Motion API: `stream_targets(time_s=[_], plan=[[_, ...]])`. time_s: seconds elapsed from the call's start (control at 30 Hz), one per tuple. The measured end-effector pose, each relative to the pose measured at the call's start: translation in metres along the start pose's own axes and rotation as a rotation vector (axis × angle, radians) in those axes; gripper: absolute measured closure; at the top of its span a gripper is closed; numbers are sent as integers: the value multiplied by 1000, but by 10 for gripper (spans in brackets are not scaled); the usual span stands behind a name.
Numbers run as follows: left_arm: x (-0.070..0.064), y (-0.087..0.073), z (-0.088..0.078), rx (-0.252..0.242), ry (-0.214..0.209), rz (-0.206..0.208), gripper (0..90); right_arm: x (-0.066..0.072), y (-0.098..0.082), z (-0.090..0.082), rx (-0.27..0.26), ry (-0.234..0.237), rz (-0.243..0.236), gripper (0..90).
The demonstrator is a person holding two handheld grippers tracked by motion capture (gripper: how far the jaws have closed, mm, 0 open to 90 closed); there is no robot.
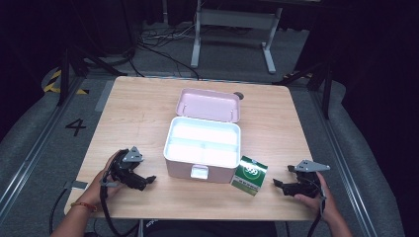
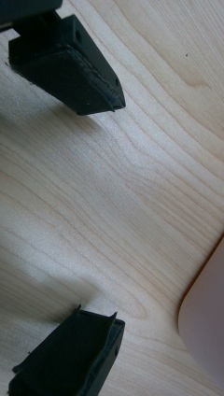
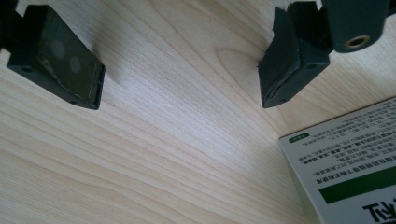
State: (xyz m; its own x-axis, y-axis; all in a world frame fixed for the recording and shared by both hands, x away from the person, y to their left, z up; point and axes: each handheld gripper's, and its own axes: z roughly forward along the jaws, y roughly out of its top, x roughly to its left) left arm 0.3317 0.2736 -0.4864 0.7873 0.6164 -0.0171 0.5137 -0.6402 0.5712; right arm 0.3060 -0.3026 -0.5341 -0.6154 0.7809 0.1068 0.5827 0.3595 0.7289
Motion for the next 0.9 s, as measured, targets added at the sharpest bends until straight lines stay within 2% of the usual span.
stream_targets(time_s=[0.13, 0.4, 0.57, 0.7, 0.77, 0.8, 0.83, 0.87, 0.9], plan=[[1, -1, -1, -1, -7, 13, 5, 0, 0, 0, 0, 3, -2, 148], [0, -2, -2, -3, -2, 5, 6, 0, 0, 0, 0, 5, -9, 148], [-3, -5, -5, -15, 8, 2, 53, 0, 0, 0, 0, 8, -14, 149], [-10, -5, -8, -25, 18, 18, 128, 0, 1, -2, 13, 4, -34, 152], [-12, -4, -8, -25, 8, 20, 161, 1, 2, -3, 20, -1, -36, 165], [-18, -3, -8, -14, -26, 44, 160, 5, 2, -5, 30, 12, -60, 166], [-18, -3, -8, -14, -26, 44, 162, 5, 2, -5, 30, 12, -60, 166], [-22, -1, -7, -9, -35, 62, 166, 9, 4, -7, 29, 33, -79, 171], [-25, 1, -6, -9, -28, 70, 166, 9, 4, -7, 29, 33, -79, 171]])
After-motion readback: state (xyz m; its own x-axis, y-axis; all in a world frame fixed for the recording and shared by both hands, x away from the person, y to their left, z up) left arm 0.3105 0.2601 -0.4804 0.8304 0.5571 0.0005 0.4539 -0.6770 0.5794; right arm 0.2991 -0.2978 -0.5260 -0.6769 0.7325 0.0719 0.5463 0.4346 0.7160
